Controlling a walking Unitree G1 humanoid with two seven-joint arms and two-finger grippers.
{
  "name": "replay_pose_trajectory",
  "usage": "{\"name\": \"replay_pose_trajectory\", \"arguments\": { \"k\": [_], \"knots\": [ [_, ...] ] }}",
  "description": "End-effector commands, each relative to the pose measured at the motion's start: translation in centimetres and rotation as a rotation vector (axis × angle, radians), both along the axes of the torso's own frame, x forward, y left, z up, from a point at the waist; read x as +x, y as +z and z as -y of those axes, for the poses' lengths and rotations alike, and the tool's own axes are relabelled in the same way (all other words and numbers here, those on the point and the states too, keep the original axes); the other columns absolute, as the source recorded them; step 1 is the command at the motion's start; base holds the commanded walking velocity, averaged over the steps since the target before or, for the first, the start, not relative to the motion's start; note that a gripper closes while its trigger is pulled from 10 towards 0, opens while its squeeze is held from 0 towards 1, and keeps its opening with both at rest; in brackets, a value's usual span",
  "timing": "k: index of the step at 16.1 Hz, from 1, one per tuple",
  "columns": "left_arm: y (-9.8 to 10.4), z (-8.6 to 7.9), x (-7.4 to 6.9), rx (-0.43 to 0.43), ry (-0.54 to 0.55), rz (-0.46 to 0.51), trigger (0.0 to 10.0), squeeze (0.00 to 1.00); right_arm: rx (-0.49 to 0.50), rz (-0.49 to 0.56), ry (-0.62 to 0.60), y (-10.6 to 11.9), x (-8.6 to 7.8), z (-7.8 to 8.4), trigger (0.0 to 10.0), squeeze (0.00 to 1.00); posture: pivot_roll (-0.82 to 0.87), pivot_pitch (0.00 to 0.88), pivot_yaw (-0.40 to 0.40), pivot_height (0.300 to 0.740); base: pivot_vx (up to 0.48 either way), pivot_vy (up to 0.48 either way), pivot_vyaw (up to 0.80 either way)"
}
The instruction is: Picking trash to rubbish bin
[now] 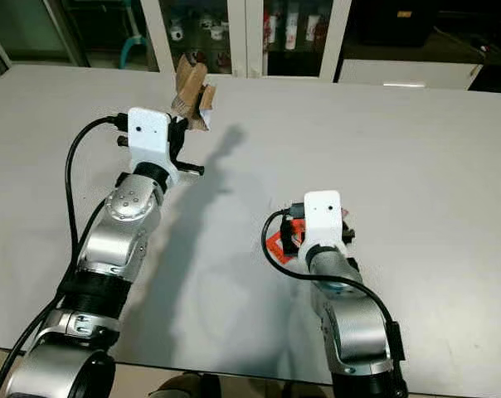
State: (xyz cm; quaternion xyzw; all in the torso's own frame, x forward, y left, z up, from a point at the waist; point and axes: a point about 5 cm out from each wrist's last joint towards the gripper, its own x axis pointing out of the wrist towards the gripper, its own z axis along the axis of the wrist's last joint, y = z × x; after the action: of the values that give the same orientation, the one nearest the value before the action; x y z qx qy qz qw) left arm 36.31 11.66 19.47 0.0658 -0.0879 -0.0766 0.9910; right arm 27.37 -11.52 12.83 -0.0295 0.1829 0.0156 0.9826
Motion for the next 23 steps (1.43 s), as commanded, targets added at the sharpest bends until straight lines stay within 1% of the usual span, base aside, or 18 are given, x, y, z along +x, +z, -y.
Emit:
{"name": "replay_pose_trajectory", "arguments": {
  "k": [1,2,3,4,6,9,11,14,17,18,19,21,23],
  "knots": [
    [0.0,0.3,0.0,0.007,-0.01,-0.006,10.0,0.0,0.034,-0.015,0.002,-0.3,-0.2,-0.1,10.0,0.0,-0.13,0.136,0.025,0.74,0.0,0.0,0.0],
    [0.0,0.4,0.0,0.004,-0.009,-0.005,10.0,0.0,0.048,-0.004,0.006,-0.2,-0.2,-0.2,10.0,0.0,-0.12,0.136,0.023,0.74,0.0,0.0,0.0],
    [0.0,0.3,-0.1,-0.002,-0.001,-0.003,10.0,0.0,0.068,0.028,0.035,0.5,0.2,-0.7,10.0,0.0,-0.12,0.137,0.013,0.74,0.0,0.0,0.0],
    [0.0,0.2,-0.2,-0.007,0.007,-0.003,10.0,0.0,0.07,0.027,0.042,0.5,0.4,-0.9,10.0,0.0,-0.12,0.14,0.009,0.74,0.0,0.0,0.0],
    [-0.4,0.1,-0.4,-0.009,0.017,-0.01,10.0,0.0,0.068,0.006,0.066,-0.2,1.0,-1.5,10.0,0.0,-0.11,0.149,-0.003,0.74,0.0,0.0,0.0],
    [-0.8,0.3,-0.8,-0.013,0.024,-0.018,10.0,0.0,0.069,-0.028,0.073,-1.6,2.2,-2.2,10.0,0.0,-0.09,0.164,-0.017,0.74,0.0,0.0,0.0],
    [-1.0,0.1,-1.2,-0.016,0.032,-0.024,10.0,0.0,0.046,-0.046,0.093,-2.4,2.7,-2.8,10.0,0.0,-0.08,0.184,-0.021,0.74,0.0,0.0,0.0],
    [-1.4,-0.3,-2.0,-0.008,0.046,-0.04,10.0,0.0,0.033,-0.035,0.097,-2.8,3.3,-3.2,10.0,0.0,-0.06,0.204,-0.025,0.74,0.0,0.0,0.0],
    [-1.5,-0.5,-2.1,-0.002,0.049,-0.05,10.0,0.0,0.034,-0.035,0.081,-3.1,3.6,-3.1,10.0,0.0,-0.06,0.212,-0.018,0.74,0.0,0.0,0.0],
    [-1.4,-0.4,-2.1,0.001,0.046,-0.051,10.0,0.0,0.038,-0.032,0.062,-3.1,3.5,-2.9,0.3,0.0,-0.06,0.212,-0.013,0.74,0.0,0.0,0.0],
    [-1.3,-0.4,-2.1,0.006,0.039,-0.054,10.0,0.0,0.031,-0.03,0.037,-3.3,3.6,-2.5,0.0,0.0,-0.06,0.207,-0.006,0.74,0.0,0.0,0.0],
    [-0.9,-0.1,-1.9,0.011,0.027,-0.048,10.0,0.0,0.015,-0.047,-0.016,-3.6,3.6,-1.8,0.0,0.0,-0.06,0.198,0.004,0.74,0.0,0.0,0.0],
    [-0.7,-0.2,-1.7,0.015,0.021,-0.045,10.0,0.0,0.008,-0.064,-0.038,-3.9,3.7,-1.6,0.0,0.0,-0.05,0.188,0.014,0.74,0.0,0.0,0.0]
  ]
}}
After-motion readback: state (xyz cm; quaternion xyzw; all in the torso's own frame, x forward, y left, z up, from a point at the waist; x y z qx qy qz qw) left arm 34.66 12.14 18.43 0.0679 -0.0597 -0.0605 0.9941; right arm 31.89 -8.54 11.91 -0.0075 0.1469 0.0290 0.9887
